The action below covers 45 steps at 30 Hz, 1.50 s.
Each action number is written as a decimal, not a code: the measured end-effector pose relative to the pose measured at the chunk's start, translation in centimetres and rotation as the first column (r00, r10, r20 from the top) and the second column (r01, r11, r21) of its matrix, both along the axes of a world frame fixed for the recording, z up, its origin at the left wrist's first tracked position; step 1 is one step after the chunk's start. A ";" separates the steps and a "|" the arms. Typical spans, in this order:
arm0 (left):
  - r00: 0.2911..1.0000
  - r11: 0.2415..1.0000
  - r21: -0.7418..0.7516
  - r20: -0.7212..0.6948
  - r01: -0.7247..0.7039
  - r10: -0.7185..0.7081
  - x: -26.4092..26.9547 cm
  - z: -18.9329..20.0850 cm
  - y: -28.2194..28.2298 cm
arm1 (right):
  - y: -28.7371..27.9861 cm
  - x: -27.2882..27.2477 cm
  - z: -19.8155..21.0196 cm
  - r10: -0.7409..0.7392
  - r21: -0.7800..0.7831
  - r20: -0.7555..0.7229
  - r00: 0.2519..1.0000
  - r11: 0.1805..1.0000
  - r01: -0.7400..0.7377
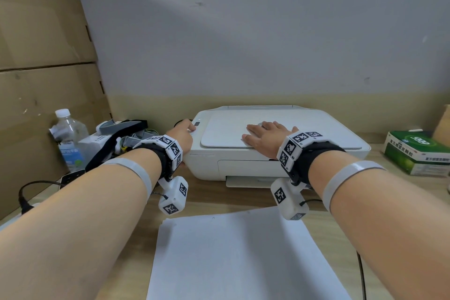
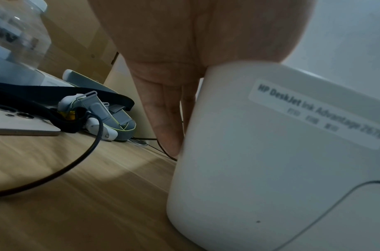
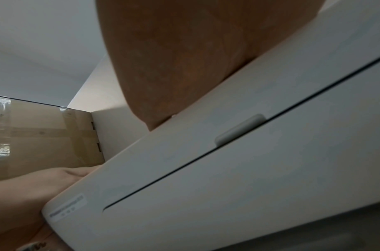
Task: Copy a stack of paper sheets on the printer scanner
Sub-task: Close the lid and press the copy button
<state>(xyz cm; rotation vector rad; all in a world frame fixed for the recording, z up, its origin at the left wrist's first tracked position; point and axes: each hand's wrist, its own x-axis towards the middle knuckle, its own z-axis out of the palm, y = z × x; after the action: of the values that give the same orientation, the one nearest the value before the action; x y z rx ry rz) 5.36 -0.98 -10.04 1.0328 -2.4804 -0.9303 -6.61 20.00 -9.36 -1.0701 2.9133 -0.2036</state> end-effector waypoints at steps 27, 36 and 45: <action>0.994 0.995 -0.087 0.101 0.049 -0.040 0.3 0.9 0.6 | -0.1 -0.2 -0.2 0.001 0.008 -0.023 1.000 1.000 0.000; 0.991 0.991 -0.105 0.112 0.081 -0.069 0.3 0.6 0.2 | -0.1 -0.2 -0.1 0.003 0.003 -0.028 1.000 1.000 -0.003; 0.993 0.993 -0.092 0.100 0.076 -0.067 0.4 0.9 0.5 | -0.1 -0.1 -0.2 -0.005 -0.004 -0.018 1.000 1.000 0.005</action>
<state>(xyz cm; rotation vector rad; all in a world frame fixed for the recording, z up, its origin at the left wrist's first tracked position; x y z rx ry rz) 5.79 -0.46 -9.13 0.9855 -2.6298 -0.7907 -6.74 19.90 -9.56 -1.0711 2.9327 -0.2017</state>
